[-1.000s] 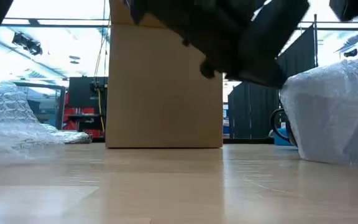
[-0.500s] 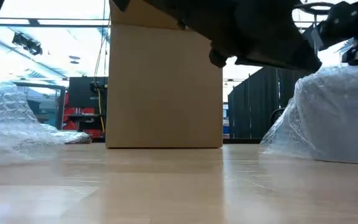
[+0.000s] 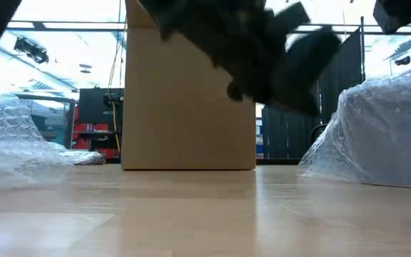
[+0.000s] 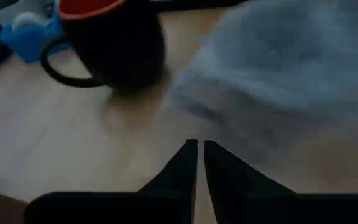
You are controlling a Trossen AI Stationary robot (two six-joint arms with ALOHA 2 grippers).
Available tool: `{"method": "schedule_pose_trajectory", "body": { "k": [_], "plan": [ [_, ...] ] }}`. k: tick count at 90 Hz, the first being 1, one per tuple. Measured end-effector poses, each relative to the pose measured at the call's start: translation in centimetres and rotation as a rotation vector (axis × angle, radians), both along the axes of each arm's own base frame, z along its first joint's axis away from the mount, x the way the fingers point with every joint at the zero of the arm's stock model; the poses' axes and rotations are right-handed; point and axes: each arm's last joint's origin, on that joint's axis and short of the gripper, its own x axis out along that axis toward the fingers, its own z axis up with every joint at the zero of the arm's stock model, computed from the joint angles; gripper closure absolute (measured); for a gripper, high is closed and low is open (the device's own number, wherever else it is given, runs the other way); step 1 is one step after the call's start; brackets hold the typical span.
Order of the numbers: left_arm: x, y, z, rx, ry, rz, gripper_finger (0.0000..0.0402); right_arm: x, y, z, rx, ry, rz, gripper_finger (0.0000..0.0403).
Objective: Wrap mug
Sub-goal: Wrap the blue mug with the top bubble wrap
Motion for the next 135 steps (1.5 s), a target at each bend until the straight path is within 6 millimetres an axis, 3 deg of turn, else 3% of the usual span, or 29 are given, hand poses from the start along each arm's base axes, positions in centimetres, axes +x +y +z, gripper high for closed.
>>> {"method": "schedule_pose_trajectory", "body": {
  "k": [24, 71, 87, 96, 114, 135],
  "plan": [
    [1.2, 3.1, 0.0, -0.009, -0.072, -0.004, 0.0387, -0.5, 0.2, -1.2, -0.06, -0.056, -0.079, 0.0237],
    [-0.6, -4.5, 0.2, -0.072, -0.043, -0.192, 0.0387, -1.6, -4.3, -1.4, -0.375, 0.217, 0.044, 0.0239],
    [-0.5, -5.6, 1.6, -0.04, -0.016, -0.209, 0.0387, -1.5, -4.4, 0.6, -0.393, 0.245, 0.12, 0.0248],
    [-0.3, -5.7, 2.4, 0.004, 0.022, -0.2, 0.0387, -1.0, -3.7, 1.9, -0.363, 0.176, 0.169, 0.0257],
    [-0.2, -4.6, 3.5, 0.215, 0.135, -0.095, 0.0387, 0.5, -1.4, 3.0, -0.269, -0.059, 0.304, 0.0272],
    [1.1, 0.9, 4.1, 0.166, 0.174, 0.024, 0.0391, 2.0, 0.8, 3.7, -0.136, -0.289, 0.28, 0.0277]
  ]
}}
